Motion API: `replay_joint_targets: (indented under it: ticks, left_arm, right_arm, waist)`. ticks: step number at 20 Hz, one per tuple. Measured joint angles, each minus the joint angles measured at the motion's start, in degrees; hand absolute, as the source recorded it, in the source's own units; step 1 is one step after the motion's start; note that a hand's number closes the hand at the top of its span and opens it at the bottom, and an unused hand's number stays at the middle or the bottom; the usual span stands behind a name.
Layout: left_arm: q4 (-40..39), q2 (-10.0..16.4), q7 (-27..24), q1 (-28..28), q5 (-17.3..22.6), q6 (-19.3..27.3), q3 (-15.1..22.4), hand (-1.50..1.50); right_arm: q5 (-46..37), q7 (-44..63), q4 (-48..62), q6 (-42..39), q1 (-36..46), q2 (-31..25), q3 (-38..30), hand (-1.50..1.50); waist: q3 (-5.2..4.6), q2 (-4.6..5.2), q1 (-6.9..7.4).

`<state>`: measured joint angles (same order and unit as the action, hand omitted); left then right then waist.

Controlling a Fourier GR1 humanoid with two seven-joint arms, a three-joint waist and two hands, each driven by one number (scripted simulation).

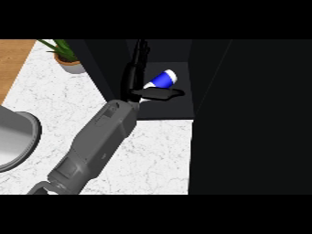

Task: Pick up the bottled water, place it into the cabinet and close the cabinet

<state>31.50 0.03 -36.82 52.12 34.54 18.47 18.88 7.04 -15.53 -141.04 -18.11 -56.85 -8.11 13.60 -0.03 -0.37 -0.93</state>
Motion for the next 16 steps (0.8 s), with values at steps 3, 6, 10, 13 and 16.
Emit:
replay_joint_targets:
  ticks: [3, 6, 10, 13, 16]
  left_arm:
    - [6.3, 0.0, 0.6, -4.7, 1.4, -2.1, 2.8, -1.5]
    - [13.0, 0.1, 0.5, -10.4, 1.8, -3.8, 5.5, -1.5]
    - [23.9, 1.1, 2.4, -16.8, 0.8, -3.3, 8.4, -1.5]
    - [31.4, 2.2, 3.5, -22.4, 0.0, -3.7, 11.0, -1.5]
    - [38.2, 3.9, 5.4, -27.0, -0.6, -3.3, 12.8, 1.5]
  right_arm:
    - [-0.1, 1.0, -0.3, 0.4, -0.1, -0.1, 0.6, -1.5]
    - [-0.9, 0.9, -0.1, 1.2, 0.1, 0.6, 1.5, -1.5]
    - [-1.3, 1.2, -0.4, 1.5, -0.3, 0.4, 1.8, -1.5]
    - [-2.2, 1.0, -0.7, 1.5, -0.7, -0.1, 2.4, -1.5]
    - [-3.0, 0.1, -1.1, -0.2, -0.9, -2.0, 2.6, -1.5]
  waist:
    - [-0.01, -0.05, 0.49]
    - [-0.01, -0.13, 0.91]
    - [0.01, -0.18, 1.3]
    - [0.01, -0.2, 1.43]
    - [0.01, -0.19, 1.38]
